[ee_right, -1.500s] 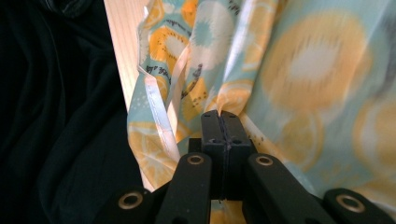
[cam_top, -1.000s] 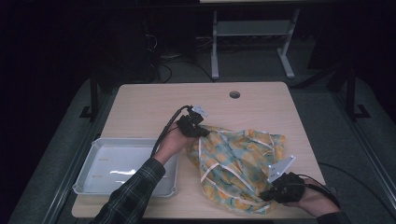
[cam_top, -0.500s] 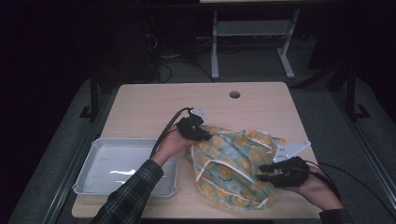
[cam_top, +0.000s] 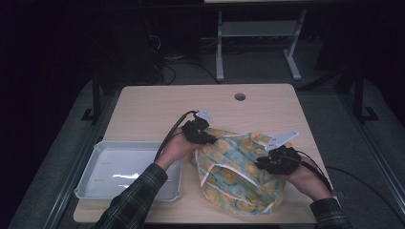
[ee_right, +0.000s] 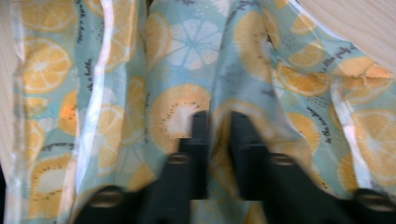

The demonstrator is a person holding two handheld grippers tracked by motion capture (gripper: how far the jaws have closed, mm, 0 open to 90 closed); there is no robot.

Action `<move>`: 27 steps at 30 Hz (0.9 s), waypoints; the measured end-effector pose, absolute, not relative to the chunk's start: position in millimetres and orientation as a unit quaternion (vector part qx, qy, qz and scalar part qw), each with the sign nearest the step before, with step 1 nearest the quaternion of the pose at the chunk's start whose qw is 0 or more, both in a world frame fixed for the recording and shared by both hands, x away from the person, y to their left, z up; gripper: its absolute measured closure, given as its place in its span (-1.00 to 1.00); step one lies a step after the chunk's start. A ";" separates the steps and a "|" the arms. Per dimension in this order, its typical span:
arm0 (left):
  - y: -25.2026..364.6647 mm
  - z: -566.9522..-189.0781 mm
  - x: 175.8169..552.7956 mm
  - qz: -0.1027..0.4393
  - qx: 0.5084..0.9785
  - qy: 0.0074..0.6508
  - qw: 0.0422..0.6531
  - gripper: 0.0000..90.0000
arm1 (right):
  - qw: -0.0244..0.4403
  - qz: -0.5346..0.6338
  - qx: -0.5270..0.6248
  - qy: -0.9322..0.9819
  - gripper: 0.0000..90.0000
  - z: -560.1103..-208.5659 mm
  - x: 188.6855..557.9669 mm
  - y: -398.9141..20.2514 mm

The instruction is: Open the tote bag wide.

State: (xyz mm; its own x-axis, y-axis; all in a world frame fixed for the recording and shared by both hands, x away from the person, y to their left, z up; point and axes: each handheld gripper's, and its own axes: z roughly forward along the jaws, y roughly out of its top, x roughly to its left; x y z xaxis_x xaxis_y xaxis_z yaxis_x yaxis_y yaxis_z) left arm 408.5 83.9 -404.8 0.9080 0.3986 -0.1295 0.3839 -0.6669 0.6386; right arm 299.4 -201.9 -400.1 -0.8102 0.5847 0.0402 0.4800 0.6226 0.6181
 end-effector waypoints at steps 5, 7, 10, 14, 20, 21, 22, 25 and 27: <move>83.3 -400.5 406.7 0.013 0.912 0.205 0.355 0.99 | 0.091 0.324 0.299 0.893 0.98 -395.9 299.0 -207.9; 82.0 -397.9 406.9 0.018 0.912 0.201 0.357 0.99 | 0.101 0.331 0.306 0.887 0.98 -391.9 300.5 -212.1; 79.3 -397.6 408.0 0.022 0.913 0.201 0.354 0.99 | 0.120 0.330 0.325 0.878 0.98 -389.7 306.4 -218.9; 74.0 -402.6 410.9 0.028 0.917 0.201 0.343 1.00 | 0.131 0.313 0.338 0.878 0.99 -397.0 314.6 -222.8; 65.3 -414.5 416.7 0.031 0.924 0.210 0.318 1.00 | 0.120 0.293 0.358 0.878 0.99 -413.5 327.4 -222.7; 64.5 -416.1 417.4 0.030 0.924 0.212 0.316 1.00 | 0.116 0.291 0.360 0.879 0.99 -416.2 329.9 -223.2; 63.6 -418.3 418.0 0.027 0.925 0.215 0.314 1.00 | 0.114 0.289 0.363 0.878 0.99 -417.7 330.8 -223.4; 61.5 -425.8 421.2 0.021 0.929 0.212 0.302 1.00 | 0.107 0.281 0.366 0.881 1.00 -423.9 333.6 -223.5; 59.5 -431.0 421.7 0.015 0.931 0.214 0.295 1.00 | 0.096 0.276 0.363 0.885 1.00 -427.8 333.6 -222.7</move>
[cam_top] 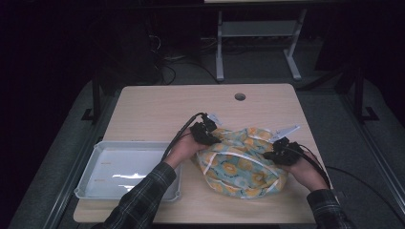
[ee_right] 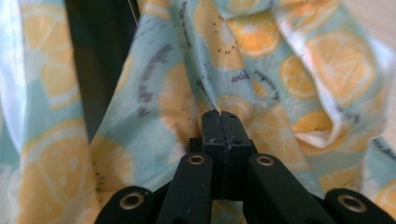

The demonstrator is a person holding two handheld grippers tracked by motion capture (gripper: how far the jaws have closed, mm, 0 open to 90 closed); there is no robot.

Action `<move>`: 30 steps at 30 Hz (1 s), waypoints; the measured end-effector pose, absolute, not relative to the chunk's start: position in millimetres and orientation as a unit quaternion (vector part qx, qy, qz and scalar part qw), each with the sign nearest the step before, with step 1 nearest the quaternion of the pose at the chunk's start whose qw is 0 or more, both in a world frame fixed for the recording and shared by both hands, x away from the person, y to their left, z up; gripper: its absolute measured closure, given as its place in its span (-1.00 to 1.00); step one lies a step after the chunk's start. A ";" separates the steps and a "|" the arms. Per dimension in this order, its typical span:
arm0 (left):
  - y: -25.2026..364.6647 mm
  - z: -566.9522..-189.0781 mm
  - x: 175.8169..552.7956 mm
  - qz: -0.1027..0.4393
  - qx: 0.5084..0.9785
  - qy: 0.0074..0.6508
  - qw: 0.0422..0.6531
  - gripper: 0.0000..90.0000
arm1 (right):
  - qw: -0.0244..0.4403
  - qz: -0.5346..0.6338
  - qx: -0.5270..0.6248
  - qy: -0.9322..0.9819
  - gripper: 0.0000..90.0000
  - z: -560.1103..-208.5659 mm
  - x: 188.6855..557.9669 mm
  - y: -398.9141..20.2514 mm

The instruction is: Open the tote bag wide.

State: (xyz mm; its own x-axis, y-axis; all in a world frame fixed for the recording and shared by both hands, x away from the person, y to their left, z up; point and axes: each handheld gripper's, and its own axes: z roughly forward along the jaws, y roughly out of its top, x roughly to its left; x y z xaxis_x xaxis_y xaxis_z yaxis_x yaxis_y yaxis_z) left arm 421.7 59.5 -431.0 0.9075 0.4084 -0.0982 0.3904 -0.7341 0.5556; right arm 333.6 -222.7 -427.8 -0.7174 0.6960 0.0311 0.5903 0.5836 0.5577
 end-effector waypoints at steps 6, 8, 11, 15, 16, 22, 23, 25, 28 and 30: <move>53.2 -446.6 421.4 0.000 0.939 0.216 0.269 1.00 | 0.074 0.247 0.354 0.899 1.00 -440.3 333.0 -217.6; 54.0 -447.7 422.2 -0.005 0.937 0.219 0.274 0.99 | 0.069 0.247 0.354 0.900 0.99 -442.3 332.9 -217.7; 56.6 -442.8 422.9 0.003 0.936 0.219 0.276 0.91 | 0.068 0.249 0.357 0.898 0.97 -443.0 332.7 -219.3; 64.6 -428.1 422.9 0.002 0.919 0.235 0.316 0.54 | 0.082 0.267 0.372 0.885 0.63 -436.4 331.0 -225.4; 66.5 -423.5 422.6 -0.001 0.914 0.237 0.328 0.47 | 0.086 0.273 0.375 0.882 0.55 -432.7 330.3 -227.8; 74.3 -390.4 413.3 0.000 0.898 0.222 0.379 0.25 | 0.121 0.313 0.386 0.860 0.34 -404.0 322.3 -237.4; 75.1 -387.2 411.2 -0.003 0.897 0.221 0.383 0.24 | 0.128 0.321 0.380 0.858 0.34 -398.1 319.5 -238.1; 77.2 -380.3 404.4 -0.004 0.898 0.209 0.387 0.21 | 0.128 0.331 0.375 0.857 0.32 -391.5 314.9 -238.1; 81.0 -374.3 394.0 -0.007 0.901 0.195 0.388 0.18 | 0.129 0.343 0.363 0.857 0.31 -383.3 305.0 -234.7; 84.8 -371.0 386.1 -0.009 0.901 0.187 0.392 0.16 | 0.129 0.347 0.350 0.861 0.31 -380.7 300.4 -231.2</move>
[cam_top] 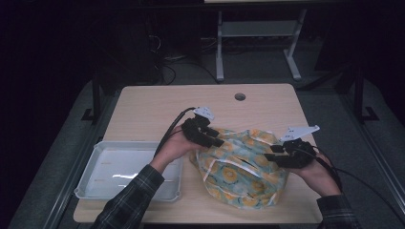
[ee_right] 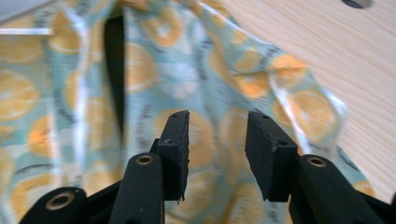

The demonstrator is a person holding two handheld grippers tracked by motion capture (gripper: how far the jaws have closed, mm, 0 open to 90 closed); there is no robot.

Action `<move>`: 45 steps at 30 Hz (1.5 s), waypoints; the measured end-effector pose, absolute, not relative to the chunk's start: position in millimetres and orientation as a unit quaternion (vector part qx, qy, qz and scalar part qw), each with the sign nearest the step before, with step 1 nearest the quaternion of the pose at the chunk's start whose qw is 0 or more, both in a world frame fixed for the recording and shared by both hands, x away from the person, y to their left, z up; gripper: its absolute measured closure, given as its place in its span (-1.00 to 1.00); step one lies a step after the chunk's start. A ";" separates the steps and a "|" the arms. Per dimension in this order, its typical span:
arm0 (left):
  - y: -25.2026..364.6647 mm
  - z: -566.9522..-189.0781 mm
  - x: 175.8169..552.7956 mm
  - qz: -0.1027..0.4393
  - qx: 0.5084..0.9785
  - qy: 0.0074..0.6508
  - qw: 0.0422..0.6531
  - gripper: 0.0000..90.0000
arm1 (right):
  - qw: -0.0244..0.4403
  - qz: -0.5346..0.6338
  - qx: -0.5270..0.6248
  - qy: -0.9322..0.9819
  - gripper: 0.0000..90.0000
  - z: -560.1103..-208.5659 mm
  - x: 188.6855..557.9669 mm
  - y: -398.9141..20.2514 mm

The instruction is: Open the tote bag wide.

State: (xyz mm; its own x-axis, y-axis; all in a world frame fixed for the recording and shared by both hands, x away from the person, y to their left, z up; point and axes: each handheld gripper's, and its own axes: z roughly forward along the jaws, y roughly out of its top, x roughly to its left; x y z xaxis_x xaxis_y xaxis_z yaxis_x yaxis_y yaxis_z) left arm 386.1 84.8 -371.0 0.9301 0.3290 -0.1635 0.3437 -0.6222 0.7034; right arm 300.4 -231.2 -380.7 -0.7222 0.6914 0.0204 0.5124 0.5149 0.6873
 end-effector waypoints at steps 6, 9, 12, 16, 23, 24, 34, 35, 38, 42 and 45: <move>89.8 -369.4 366.3 -0.012 0.904 0.155 0.398 0.12 | 0.118 0.353 0.329 0.868 0.30 -379.3 296.7 -217.4; 82.9 -374.9 359.5 -0.012 0.911 0.138 0.389 0.08 | 0.107 0.352 0.315 0.875 0.28 -382.9 296.0 -208.0; 75.6 -377.3 358.5 -0.010 0.912 0.127 0.389 0.04 | 0.101 0.348 0.305 0.881 0.24 -384.8 295.1 -200.5; 62.7 -380.9 358.5 -0.014 0.916 0.110 0.386 0.02 | 0.093 0.345 0.295 0.886 0.18 -387.0 295.6 -194.8; 48.1 -390.9 351.7 -0.012 0.929 0.087 0.361 0.24 | 0.081 0.320 0.283 0.900 0.43 -398.6 298.6 -186.4; 47.9 -391.4 351.4 -0.014 0.930 0.085 0.358 0.34 | 0.082 0.318 0.282 0.902 0.58 -400.0 298.8 -185.5; 51.2 -391.4 343.6 -0.044 0.937 0.062 0.341 1.00 | 0.080 0.320 0.279 0.902 0.99 -397.8 299.5 -189.7; 53.2 -390.8 341.8 -0.050 0.935 0.064 0.344 1.00 | 0.080 0.321 0.283 0.900 0.99 -396.0 299.3 -191.4; 61.6 -389.7 337.2 -0.056 0.936 0.064 0.342 1.00 | 0.096 0.330 0.290 0.893 0.99 -391.2 300.7 -198.5; 72.6 -392.0 330.4 -0.060 0.938 0.064 0.336 1.00 | 0.122 0.334 0.309 0.882 0.99 -388.7 304.9 -208.7; 78.8 -395.0 324.9 -0.058 0.942 0.059 0.327 1.00 | 0.132 0.328 0.324 0.877 0.99 -390.0 309.8 -215.0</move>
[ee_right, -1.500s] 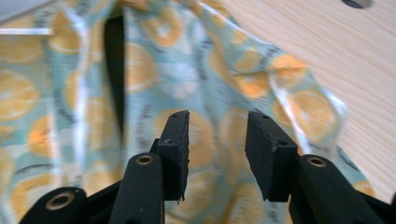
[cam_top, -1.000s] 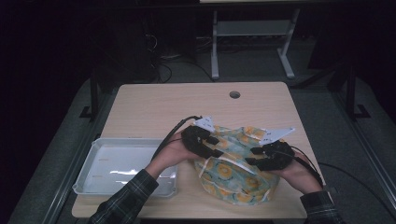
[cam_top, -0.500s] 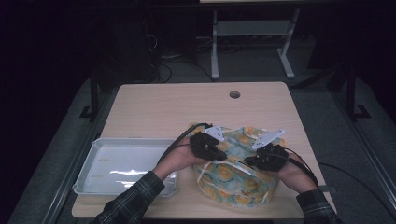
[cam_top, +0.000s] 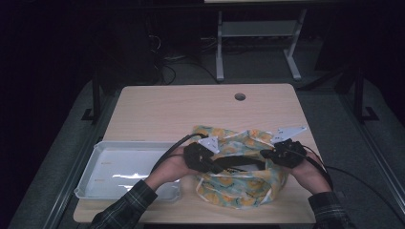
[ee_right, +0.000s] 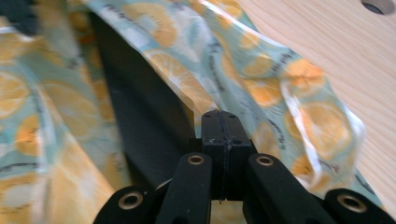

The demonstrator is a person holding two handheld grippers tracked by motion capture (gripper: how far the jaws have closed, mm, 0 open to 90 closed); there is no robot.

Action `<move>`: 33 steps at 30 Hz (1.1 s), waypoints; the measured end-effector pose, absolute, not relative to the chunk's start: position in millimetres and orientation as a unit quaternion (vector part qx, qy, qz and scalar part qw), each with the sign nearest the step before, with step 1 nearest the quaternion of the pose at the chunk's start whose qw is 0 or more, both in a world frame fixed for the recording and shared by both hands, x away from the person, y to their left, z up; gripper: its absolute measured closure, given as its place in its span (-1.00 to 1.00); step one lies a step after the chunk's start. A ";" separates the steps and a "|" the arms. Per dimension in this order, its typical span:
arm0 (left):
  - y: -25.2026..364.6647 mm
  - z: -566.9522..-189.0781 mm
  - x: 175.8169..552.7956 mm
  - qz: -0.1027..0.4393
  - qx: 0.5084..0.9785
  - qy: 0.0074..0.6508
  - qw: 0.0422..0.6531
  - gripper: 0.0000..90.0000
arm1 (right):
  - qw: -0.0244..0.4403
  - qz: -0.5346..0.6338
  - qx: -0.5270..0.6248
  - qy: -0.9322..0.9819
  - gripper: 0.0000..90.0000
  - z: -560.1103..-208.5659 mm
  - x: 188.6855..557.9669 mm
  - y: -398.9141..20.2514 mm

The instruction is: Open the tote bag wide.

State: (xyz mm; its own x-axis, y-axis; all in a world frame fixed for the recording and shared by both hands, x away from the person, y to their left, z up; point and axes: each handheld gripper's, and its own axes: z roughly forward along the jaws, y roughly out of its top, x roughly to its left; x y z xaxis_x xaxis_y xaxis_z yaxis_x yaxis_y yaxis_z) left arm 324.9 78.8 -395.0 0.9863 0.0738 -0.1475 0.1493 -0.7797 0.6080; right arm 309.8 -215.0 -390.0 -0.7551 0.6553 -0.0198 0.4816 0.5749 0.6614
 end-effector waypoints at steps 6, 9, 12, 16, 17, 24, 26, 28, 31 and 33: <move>84.9 -404.6 319.8 -0.054 0.948 0.063 0.308 1.00 | 0.135 0.305 0.342 0.879 0.99 -403.0 319.1 -220.5; 83.0 -409.9 319.3 -0.049 0.955 0.057 0.286 1.00 | 0.131 0.301 0.349 0.878 0.99 -408.6 322.4 -222.4; 82.6 -413.0 318.1 -0.053 0.958 0.054 0.277 1.00 | 0.130 0.293 0.352 0.879 0.99 -414.7 325.8 -223.2; 83.7 -419.9 312.6 -0.066 0.960 0.056 0.267 1.00 | 0.121 0.282 0.358 0.882 0.99 -423.2 330.0 -224.7; 84.2 -421.9 311.0 -0.069 0.961 0.055 0.262 1.00 | 0.120 0.283 0.360 0.881 0.99 -425.4 330.7 -224.6; 86.0 -431.4 300.8 -0.078 0.965 0.047 0.245 1.00 | 0.111 0.264 0.363 0.886 0.99 -433.0 333.8 -222.1; 85.8 -431.6 301.1 -0.077 0.964 0.046 0.250 1.00 | 0.110 0.263 0.364 0.887 0.99 -434.8 334.3 -221.4; 86.3 -429.2 301.9 -0.078 0.961 0.053 0.261 0.92 | 0.109 0.266 0.364 0.886 0.99 -434.5 334.4 -221.6; 88.3 -422.3 302.6 -0.069 0.956 0.053 0.279 0.65 | 0.105 0.275 0.369 0.882 0.94 -432.1 333.5 -224.0; 90.8 -414.0 303.5 -0.070 0.951 0.061 0.294 0.50 | 0.104 0.279 0.372 0.879 0.89 -430.2 332.8 -225.4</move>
